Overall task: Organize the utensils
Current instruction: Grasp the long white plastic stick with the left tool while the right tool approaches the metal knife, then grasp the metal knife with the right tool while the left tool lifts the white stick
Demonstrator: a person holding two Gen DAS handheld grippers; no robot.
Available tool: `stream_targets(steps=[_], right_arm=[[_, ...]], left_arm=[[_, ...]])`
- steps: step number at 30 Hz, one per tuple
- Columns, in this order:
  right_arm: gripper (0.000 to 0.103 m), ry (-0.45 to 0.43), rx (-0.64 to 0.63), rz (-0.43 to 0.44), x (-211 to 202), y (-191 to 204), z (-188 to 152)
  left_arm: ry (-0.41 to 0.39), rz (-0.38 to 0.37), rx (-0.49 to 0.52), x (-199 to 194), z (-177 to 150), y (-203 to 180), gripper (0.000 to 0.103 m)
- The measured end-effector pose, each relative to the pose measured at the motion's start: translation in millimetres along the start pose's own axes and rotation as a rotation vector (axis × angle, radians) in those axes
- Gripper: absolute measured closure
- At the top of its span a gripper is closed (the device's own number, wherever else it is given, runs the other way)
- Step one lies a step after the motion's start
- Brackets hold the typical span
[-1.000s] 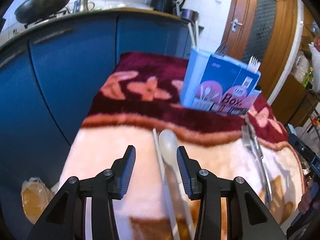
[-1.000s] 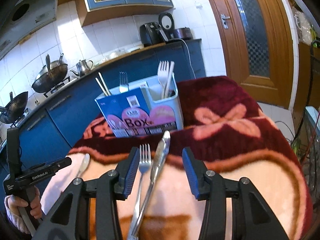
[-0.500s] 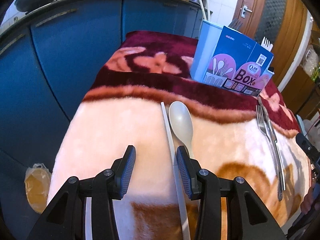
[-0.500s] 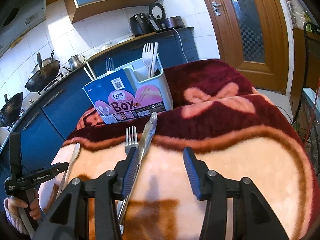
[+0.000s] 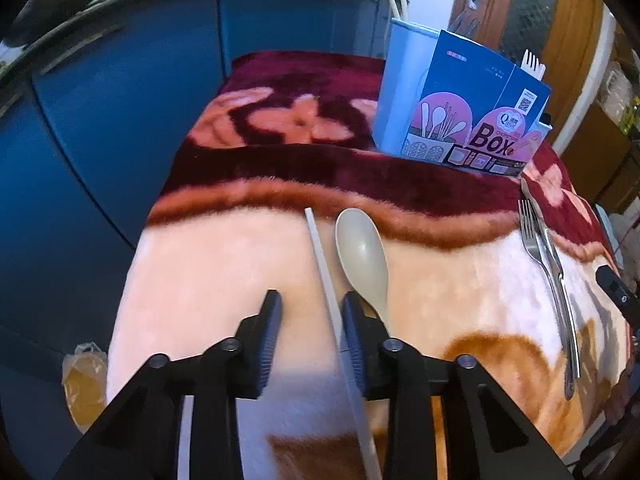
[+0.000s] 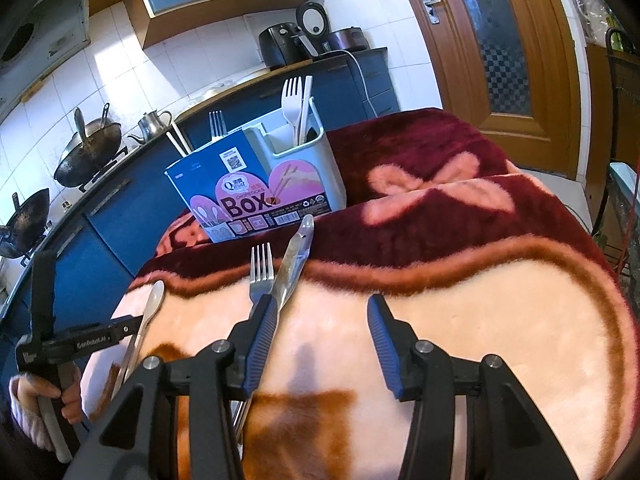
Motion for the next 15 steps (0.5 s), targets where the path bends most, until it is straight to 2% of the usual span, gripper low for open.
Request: stream_targets(steps=[5, 9, 15], right_arm=[[0.052, 0.010, 0.002, 0.006, 2.2, 0.4, -2.1], [0.052, 0.020, -0.001, 0.001, 3.8, 1.3, -1.9], [0.052, 0.075, -0.009, 0.007, 13.5, 5.8, 0.6]], left_arm=[[0.041, -0.059, -0.021, 5.0, 7.4, 4.9, 0.095], [0.042, -0.105, -0.076, 6.4, 8.0, 9.2, 0.099], [-0.008, -0.189, -0.145, 0.2, 6.6, 14.4, 0.099]])
Point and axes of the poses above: each gripper's, at about its wrist camera, not at the fingertips, and x roughly the way its jaws point, y to its left, z to its top, the point moved 6 cm from there along x, roughly the way its jaws point, and after that the axes turned 9 degrees about z, right-handed, at the moved point
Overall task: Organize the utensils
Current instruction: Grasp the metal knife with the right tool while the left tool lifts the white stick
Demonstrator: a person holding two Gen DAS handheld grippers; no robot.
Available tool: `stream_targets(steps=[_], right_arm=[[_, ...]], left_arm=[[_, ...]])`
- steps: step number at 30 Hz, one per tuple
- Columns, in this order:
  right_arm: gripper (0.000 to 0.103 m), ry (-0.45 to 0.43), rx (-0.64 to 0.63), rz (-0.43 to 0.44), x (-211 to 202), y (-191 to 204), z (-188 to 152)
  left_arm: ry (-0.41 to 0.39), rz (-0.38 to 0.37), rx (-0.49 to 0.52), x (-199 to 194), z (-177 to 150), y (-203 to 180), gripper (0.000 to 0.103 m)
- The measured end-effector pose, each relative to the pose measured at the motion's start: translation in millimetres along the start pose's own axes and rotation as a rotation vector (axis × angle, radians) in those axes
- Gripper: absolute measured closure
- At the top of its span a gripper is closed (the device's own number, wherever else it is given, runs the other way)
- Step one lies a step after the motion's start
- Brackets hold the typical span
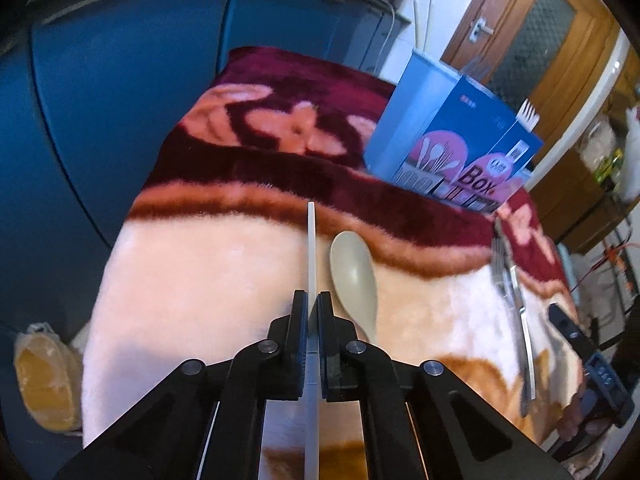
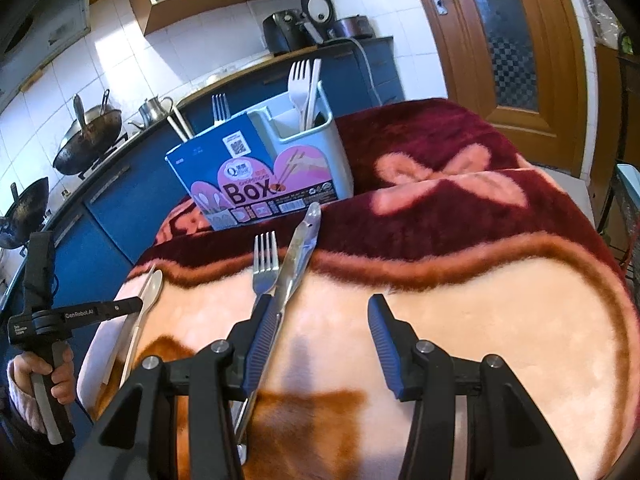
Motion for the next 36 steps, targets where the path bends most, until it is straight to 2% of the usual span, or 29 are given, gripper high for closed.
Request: stream_targets(steps=[7, 13, 18, 24, 31, 36], right_arm=[[0.054, 0.101, -0.025, 0.001, 19.4, 11.0, 4.1], [0.059, 0.206, -0.077, -0.047, 39.0, 20.0, 4.6], [0.069, 0.264, -0.126, -0.114, 51.5, 20.4, 6.4], [0.070, 0.358, -0.164, -0.155, 66.0, 22.5, 15.0], [0.070, 0.449, -0.159, -0.142, 81.2, 22.5, 26.8], [0.079, 0.469, -0.177, -0.142, 81.5, 21.8, 28.6]], left_arm=[[-0.112, -0.033, -0.031, -20.0, 7.0, 1.7, 0.099], [-0.177, -0.074, -0.043, -32.5, 14.2, -0.5, 0.099], [-0.197, -0.105, -0.038, -36.9, 15.9, -5.0, 0.099], [-0.206, -0.134, -0.024, -38.5, 18.9, -13.1, 0.099], [-0.231, -0.156, -0.007, -44.4, 24.2, -22.8, 0.099], [-0.246, -0.170, 0.008, -47.5, 28.6, -32.1, 0.099]])
Point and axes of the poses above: each gripper's, at about its wrist camera, not at the fingertips, and x roughly the way its jaws point, y to its left, z to its top, the point moved 6 cm from there along x, roughly the way its jaws point, and after that the axes turned 9 degrees about z, right-handed, at the moved point
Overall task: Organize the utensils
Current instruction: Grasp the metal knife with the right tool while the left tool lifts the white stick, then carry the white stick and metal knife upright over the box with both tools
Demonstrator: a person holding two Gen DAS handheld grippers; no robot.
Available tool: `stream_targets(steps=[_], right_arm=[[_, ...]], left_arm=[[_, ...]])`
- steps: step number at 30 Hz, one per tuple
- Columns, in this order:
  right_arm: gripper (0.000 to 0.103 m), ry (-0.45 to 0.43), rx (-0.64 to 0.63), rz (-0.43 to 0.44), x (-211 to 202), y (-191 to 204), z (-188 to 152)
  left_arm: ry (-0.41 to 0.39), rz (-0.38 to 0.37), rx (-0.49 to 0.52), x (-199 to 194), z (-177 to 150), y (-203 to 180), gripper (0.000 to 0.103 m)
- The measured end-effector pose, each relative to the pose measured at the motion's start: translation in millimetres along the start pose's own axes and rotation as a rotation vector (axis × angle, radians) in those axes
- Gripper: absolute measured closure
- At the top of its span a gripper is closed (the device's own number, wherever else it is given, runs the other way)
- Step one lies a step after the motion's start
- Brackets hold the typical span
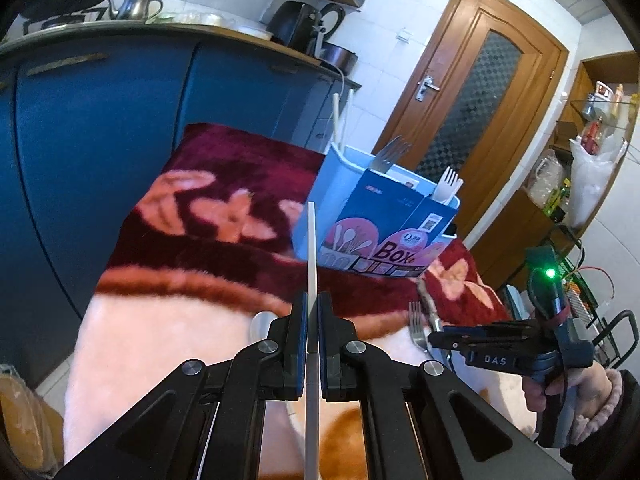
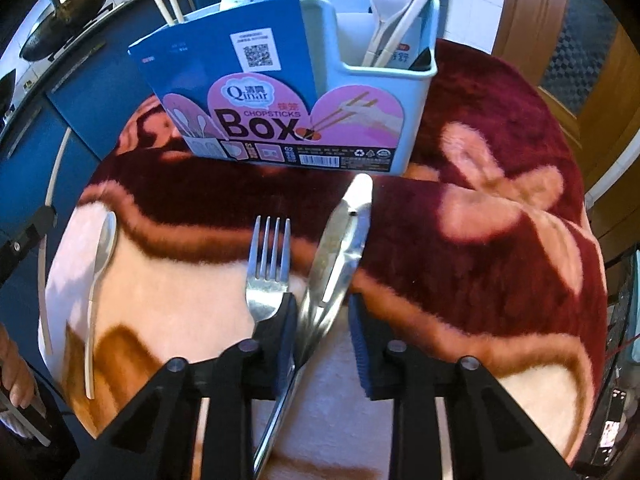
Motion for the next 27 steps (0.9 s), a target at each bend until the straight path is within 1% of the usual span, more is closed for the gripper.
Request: stream_targets(steps=[2, 6, 10, 14, 19, 22, 24, 27], right_arm=[[0.082, -0.015, 0.009, 0.009, -2.4, -3.0, -0.4], [0.083, -0.073, 0.051, 0.066, -11.4, -9.8, -3.1], [0.083, -0.165, 0.109, 0.144, -29.0, -18.8, -10.2], [0.083, -0.284, 0.118, 0.197, -52.9, -20.8, -14.0], [0.083, -0.448, 0.086, 0.215, -81.6, -18.5, -12.1], [0.083, -0.516, 0.066, 0.229, -95.5, -16.7, -8.8], [0.083, -0.568, 0.047, 0.222, -104.8, -15.5, -8.4], [0.083, -0.618, 0.025, 0.213, -111.1, -11.6, -7.1]], left_arm=[[-0.007, -0.008, 0.003, -1.1, 2.0, -3.8, 0.099], [-0.034, -0.017, 0.008, -4.6, 9.6, -10.9, 0.099], [-0.062, -0.022, 0.002, -7.6, 21.3, -17.0, 0.099], [-0.092, -0.030, -0.002, -9.6, 33.4, -25.2, 0.099], [-0.135, -0.033, 0.009, -9.4, 49.1, -38.4, 0.099], [-0.166, -0.032, 0.006, -8.1, 59.6, -43.6, 0.099], [-0.185, -0.029, 0.002, -6.5, 67.0, -45.9, 0.099], [-0.216, -0.021, -0.005, -3.7, 79.2, -48.2, 0.099]])
Point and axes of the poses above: each gripper's, at about its wrist camera, not at the fingertips, and x roughly the way its jaws point, y to its left, z to its top, the point moved 6 cm from there along x, roughly the way its jaws point, and after that the axes turned 9 degrees about z, right-handed, at the moved point
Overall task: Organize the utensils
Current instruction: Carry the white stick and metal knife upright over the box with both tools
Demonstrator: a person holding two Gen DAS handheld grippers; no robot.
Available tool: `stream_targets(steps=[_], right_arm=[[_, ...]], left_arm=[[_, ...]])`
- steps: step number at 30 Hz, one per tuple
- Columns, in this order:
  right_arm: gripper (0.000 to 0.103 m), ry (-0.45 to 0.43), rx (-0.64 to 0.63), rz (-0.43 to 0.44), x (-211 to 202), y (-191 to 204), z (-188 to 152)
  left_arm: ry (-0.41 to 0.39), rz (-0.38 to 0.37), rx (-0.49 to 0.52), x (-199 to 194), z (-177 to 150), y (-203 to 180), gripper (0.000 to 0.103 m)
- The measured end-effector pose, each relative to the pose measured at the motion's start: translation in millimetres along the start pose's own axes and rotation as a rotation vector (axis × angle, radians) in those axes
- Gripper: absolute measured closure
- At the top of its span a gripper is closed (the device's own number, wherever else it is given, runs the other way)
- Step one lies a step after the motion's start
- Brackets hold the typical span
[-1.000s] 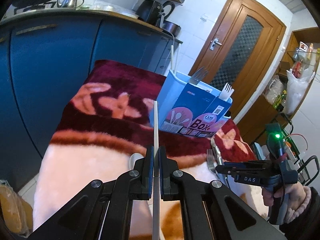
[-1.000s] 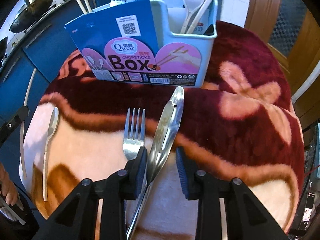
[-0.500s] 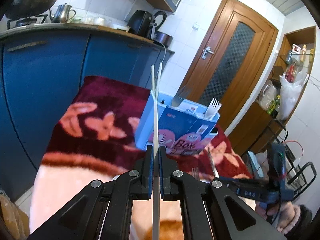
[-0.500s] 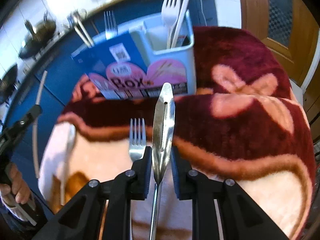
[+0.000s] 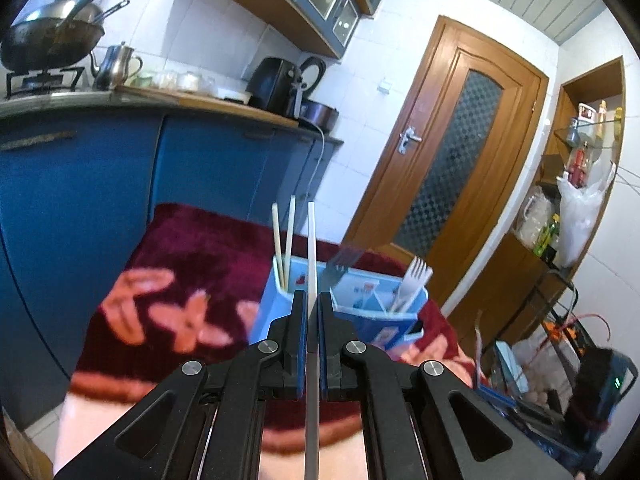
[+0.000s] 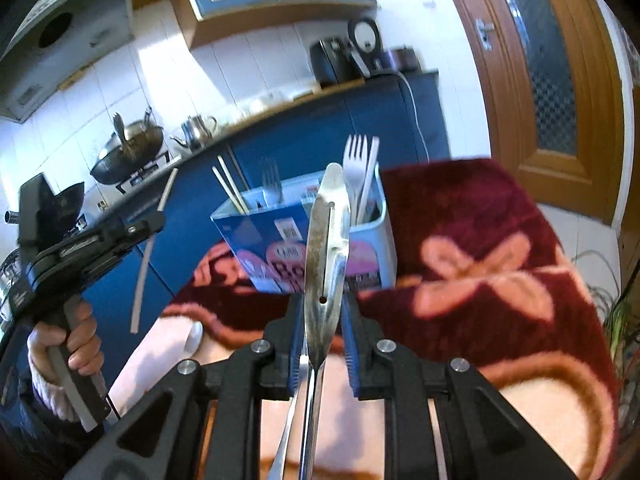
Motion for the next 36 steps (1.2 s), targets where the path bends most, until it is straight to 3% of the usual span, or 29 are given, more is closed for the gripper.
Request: stream_targets(steps=[10, 17, 23, 31, 36], right_arm=[[0.083, -0.084, -0.050, 0.001, -0.8, -1.8, 6.9], [0.083, -0.106, -0.039, 0.009, 1.0, -11.3, 5.6], [0.083, -0.108, -0.025, 0.010, 3.5, -20.4, 6.3], [0.082, -0.108, -0.031, -0.004, 8.3, -22.7, 12.9], [0.082, -0.135, -0.079, -0.014, 13.8, -12.4, 32.4]], left_arm=[[-0.180, 0.041, 0.034, 16.2, 45.4, -20.8, 0.099], [-0.284, 0.071, -0.045, 39.0, 69.5, -20.3, 0.099], [-0.409, 0.126, -0.087, 49.6, 71.6, -16.0, 0.099], [-0.444, 0.184, -0.072, 68.7, 54.7, -10.4, 0.097], [-0.452, 0.174, -0.073, 66.0, 48.4, -10.6, 0.096]])
Point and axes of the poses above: each gripper's, at about its wrist camera, not at the fingertips, and x roughly the way its jaws point, y to its left, z to its top, the point moved 6 cm from there along x, roughly the way its jaws point, and after that the axes turned 9 degrees about z, right-handed, at the moved point
